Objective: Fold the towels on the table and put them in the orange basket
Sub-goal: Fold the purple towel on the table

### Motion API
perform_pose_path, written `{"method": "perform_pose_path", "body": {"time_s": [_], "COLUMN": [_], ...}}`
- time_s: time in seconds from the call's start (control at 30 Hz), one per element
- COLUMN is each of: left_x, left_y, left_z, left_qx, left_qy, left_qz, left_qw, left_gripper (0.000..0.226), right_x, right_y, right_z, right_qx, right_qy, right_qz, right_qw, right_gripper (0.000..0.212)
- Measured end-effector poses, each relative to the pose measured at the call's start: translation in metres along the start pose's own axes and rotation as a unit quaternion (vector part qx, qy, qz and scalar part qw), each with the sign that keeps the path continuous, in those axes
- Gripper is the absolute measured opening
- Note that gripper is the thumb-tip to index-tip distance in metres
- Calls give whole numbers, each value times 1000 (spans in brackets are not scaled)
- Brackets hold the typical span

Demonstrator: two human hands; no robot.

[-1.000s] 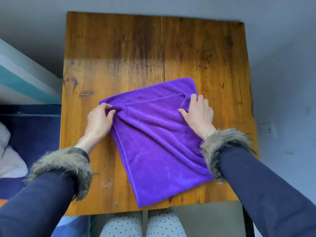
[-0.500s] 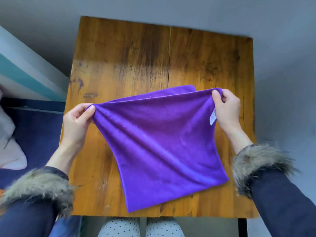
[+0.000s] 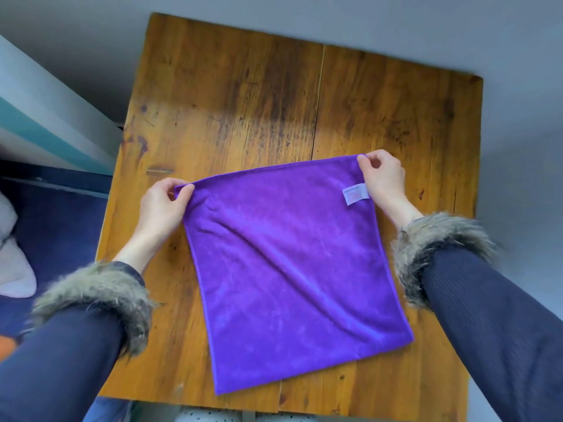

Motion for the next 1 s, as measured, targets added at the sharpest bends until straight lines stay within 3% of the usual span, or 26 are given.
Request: {"method": "perform_pose_path", "body": {"time_s": [0.13, 0.4, 0.57, 0.67, 0.83, 1.0], "left_x": [-7, -7, -20, -22, -23, -29], "left_y": [7, 10, 16, 21, 26, 39], "left_z": [4, 8, 5, -1, -15, -14], "left_qx": [-57, -30, -60, -82, -104, -215], "left_qy": [-25, -76, -142, -133, -94, -108], "left_qz": [60, 84, 148, 141, 141, 213], "left_qw": [996, 993, 977, 978, 980, 947], "left_gripper": [18, 24, 23, 18, 11, 7], "right_x": [-6, -15, -19, -22, -14, -2], "right_y": [-1, -2, 2, 5, 6, -6], "right_z": [10, 7, 6, 3, -6, -11], "right_qx": [3, -51, -62, -71, -59, -23], "right_qy": [-18, -96, -124, -148, -102, -70], "right_qz": [-28, 10, -1, 8, 35, 48], "right_qw": [999, 994, 990, 986, 992, 996], "right_gripper": [22, 18, 33, 34, 35, 32]}}
Point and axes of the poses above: each hand's wrist, its own z-axis towards the middle knuckle, its own x-axis out of the back of the hand, y = z × x, the point moved 9 cm from there along z, towards the middle knuckle, and after that the axes turned 1 degree about z, right-handed, at the moved point
